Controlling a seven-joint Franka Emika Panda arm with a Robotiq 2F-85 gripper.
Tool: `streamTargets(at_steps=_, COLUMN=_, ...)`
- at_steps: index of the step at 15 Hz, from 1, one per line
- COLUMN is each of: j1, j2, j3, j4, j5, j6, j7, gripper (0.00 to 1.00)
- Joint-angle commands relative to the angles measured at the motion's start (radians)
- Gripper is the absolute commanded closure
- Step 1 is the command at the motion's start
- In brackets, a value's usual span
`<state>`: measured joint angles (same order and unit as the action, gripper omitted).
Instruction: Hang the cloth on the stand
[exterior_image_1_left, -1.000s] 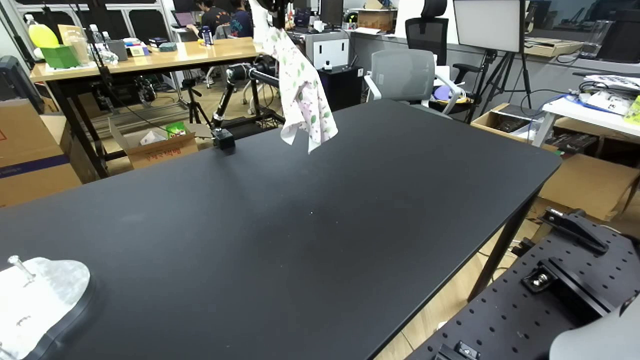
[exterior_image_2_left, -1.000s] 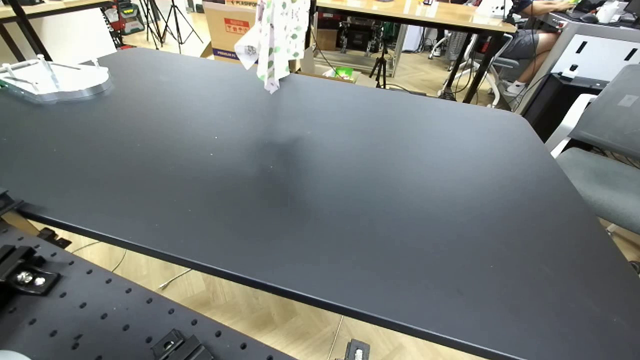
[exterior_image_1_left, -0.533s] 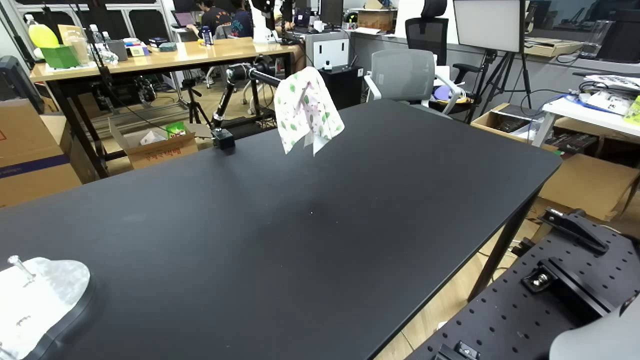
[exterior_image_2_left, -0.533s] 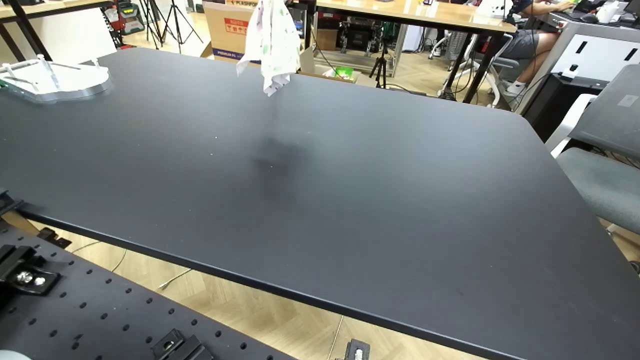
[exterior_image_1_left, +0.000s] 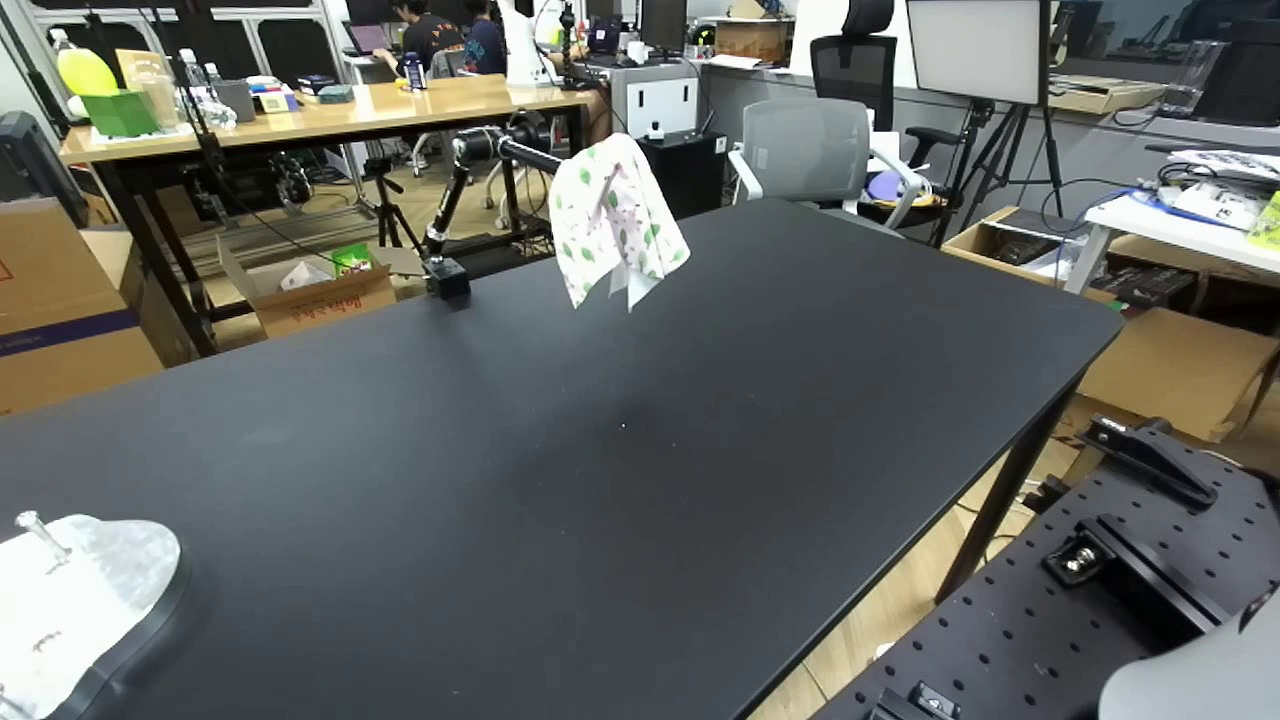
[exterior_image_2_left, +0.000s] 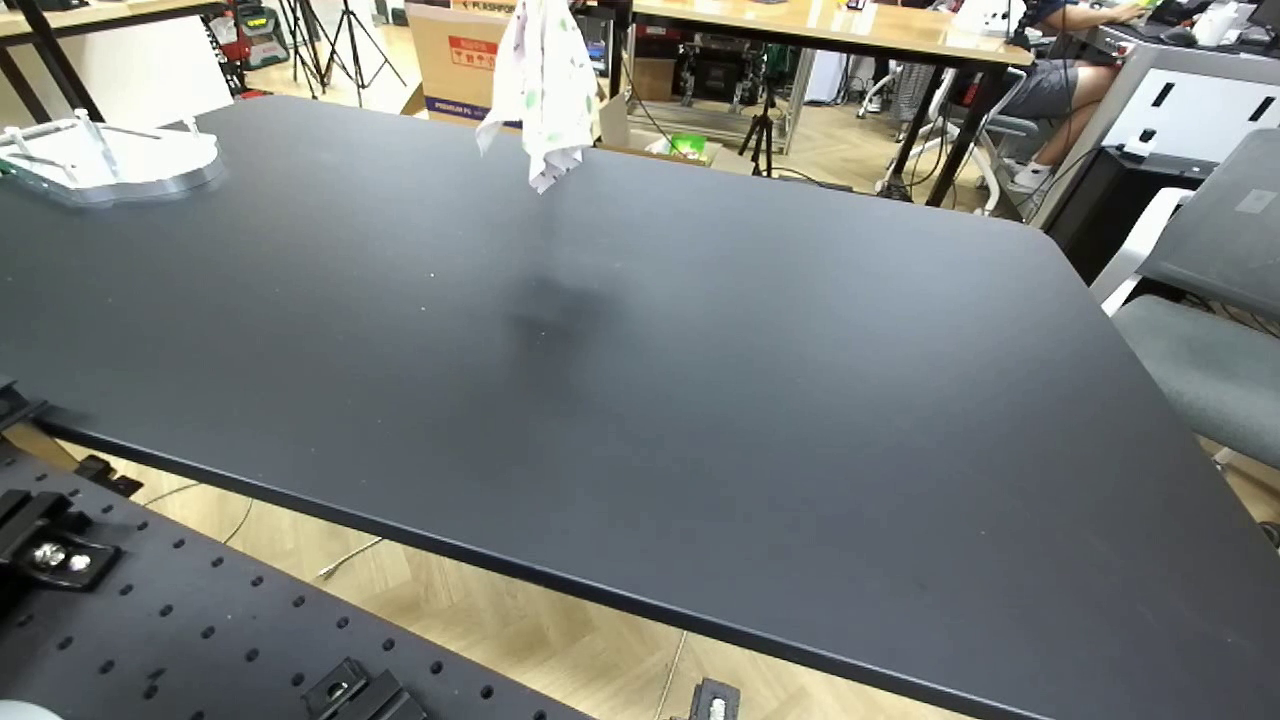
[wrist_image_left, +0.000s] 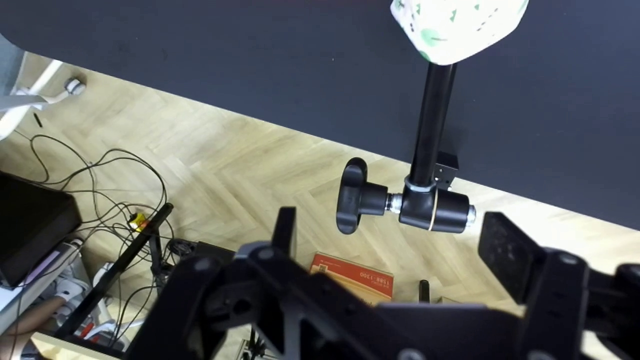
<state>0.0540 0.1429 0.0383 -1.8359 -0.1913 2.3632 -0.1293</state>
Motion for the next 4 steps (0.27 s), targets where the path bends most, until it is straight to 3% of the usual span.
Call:
streamTargets(at_steps=1, j1=-0.001, j2=0.0, j3=0.001, j4=0.0, j5=0.0, j6=-0.002, j7=0.0, gripper=0.06)
streamTargets(at_steps=4, j1=-0.001, j2=0.0, j3=0.001, j4=-0.002, j5=0.0, j6=-0.002, j7=-0.001, gripper=0.06)
